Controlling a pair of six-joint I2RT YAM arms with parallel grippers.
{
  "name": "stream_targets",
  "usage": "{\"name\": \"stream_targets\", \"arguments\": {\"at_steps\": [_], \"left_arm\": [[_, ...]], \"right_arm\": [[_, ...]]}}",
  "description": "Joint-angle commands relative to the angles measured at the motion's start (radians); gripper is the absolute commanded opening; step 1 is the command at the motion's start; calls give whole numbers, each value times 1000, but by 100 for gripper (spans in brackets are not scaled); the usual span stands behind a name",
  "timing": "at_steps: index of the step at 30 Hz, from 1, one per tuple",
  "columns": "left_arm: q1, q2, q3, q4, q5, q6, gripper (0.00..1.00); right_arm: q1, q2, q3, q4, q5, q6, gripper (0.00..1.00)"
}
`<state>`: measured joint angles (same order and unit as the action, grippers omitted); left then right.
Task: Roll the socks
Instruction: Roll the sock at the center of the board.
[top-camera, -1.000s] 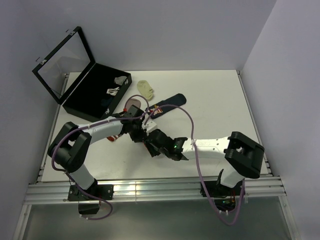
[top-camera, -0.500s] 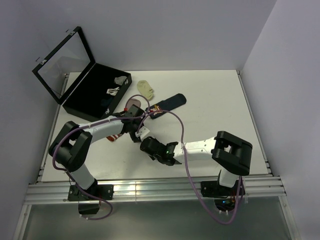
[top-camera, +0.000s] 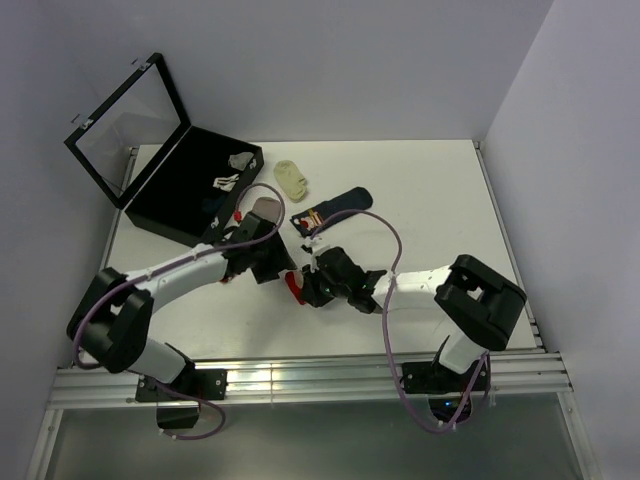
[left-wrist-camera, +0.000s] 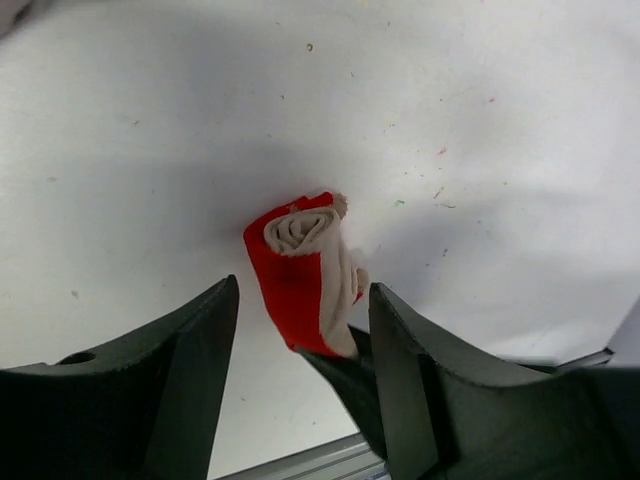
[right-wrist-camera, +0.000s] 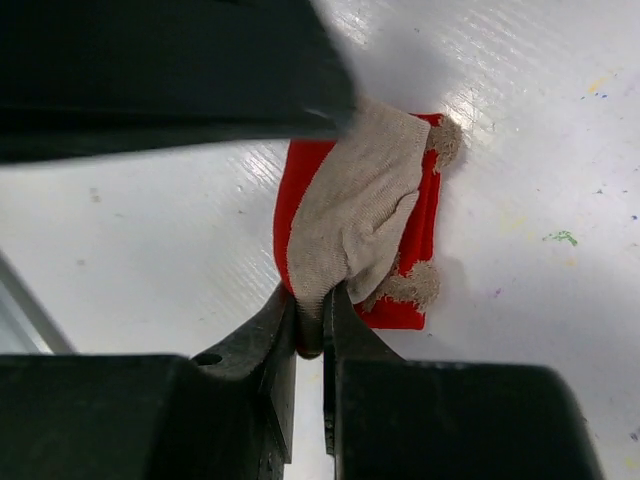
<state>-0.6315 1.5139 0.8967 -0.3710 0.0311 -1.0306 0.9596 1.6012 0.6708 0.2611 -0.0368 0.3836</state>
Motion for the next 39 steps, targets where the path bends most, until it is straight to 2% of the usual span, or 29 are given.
{"name": "stream_targets", "arguments": {"at_steps": [1, 6, 11, 14, 24, 32, 39], "left_arm": [[21, -107, -85, 110, -25, -54, 59], [36, -222, -217, 253, 9, -89, 57], [35, -253, -321, 407, 36, -109, 57], [33, -232, -331, 432, 50, -118, 59], [-26, -132, -363, 515, 67, -215, 68], [-77, -152, -398, 517, 13, -266, 69], [-92, -104, -397, 512, -23, -299, 67]], "right_arm": [[-65, 12, -56, 36, -222, 92, 0], [-153, 54, -86, 154, -417, 195, 0], [-209, 94, -114, 239, -528, 279, 0], [-249, 126, -148, 338, -595, 352, 0], [-317, 203, -218, 510, -649, 489, 0], [-344, 261, -243, 605, -676, 581, 0], [-351, 324, -252, 720, -712, 669, 0]]}}
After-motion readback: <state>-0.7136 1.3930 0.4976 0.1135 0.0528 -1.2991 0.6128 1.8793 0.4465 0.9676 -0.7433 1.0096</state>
